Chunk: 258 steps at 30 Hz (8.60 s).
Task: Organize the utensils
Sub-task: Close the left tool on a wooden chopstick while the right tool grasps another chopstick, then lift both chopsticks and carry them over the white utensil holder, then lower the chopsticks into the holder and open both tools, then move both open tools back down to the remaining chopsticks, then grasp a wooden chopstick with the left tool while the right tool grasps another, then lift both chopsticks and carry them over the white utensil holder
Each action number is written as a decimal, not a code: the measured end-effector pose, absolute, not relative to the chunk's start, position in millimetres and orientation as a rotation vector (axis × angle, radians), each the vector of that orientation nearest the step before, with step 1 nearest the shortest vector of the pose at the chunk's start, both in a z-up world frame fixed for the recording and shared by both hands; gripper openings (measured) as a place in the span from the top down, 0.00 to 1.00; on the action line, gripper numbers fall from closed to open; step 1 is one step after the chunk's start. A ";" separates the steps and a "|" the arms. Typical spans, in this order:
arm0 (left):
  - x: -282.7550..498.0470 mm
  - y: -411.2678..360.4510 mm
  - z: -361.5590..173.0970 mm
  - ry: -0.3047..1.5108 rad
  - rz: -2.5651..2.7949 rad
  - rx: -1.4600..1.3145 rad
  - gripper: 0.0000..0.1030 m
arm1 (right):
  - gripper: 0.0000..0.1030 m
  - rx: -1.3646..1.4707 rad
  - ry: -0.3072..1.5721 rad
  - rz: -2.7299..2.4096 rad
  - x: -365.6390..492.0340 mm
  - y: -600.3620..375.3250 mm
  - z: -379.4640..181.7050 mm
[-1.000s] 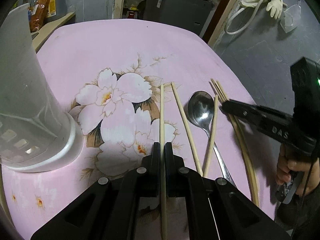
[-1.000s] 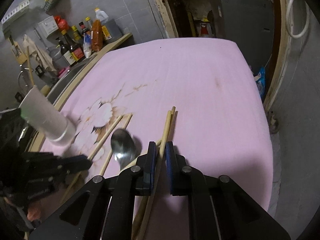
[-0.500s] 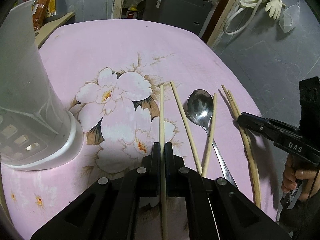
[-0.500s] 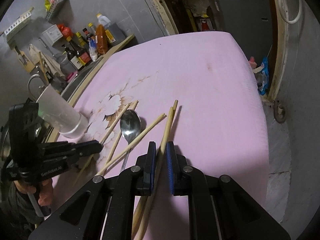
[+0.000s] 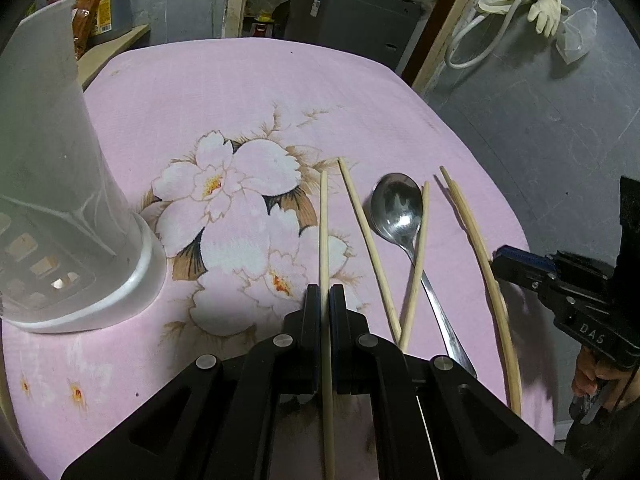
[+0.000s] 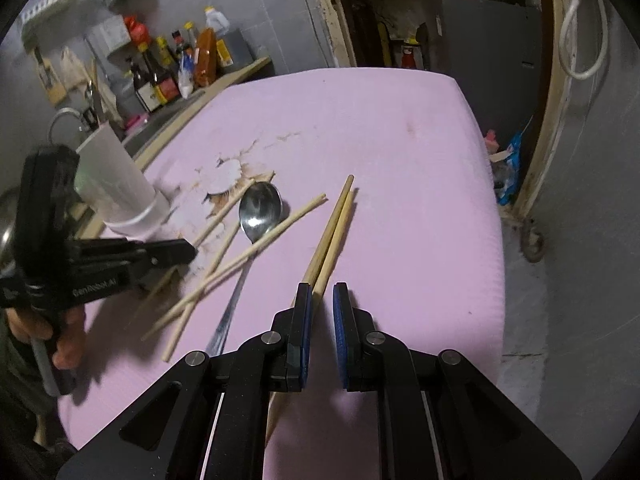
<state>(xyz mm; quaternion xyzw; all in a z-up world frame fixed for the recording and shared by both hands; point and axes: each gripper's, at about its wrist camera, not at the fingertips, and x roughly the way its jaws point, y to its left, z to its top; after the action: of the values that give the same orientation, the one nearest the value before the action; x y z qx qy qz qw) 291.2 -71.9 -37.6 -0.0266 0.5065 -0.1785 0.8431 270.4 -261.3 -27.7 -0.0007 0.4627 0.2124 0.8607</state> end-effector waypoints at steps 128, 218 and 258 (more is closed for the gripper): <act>227.6 135.7 63.7 0.288 -0.055 -0.205 0.74 | 0.78 0.070 0.040 0.723 252.9 -84.5 76.0; 306.9 -75.3 -45.9 1.093 -0.448 0.031 0.96 | 0.91 -0.324 0.836 0.415 228.9 -229.3 -33.3; 220.8 -52.7 53.1 0.546 -0.435 -0.087 0.98 | 0.96 -0.004 0.313 0.424 185.2 -221.6 54.3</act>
<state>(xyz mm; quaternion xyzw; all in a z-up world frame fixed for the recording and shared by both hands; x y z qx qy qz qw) 220.8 -52.7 53.1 -0.0425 0.2672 -0.2129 0.9389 185.2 -221.6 54.3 -0.0018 0.1546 0.2093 0.9655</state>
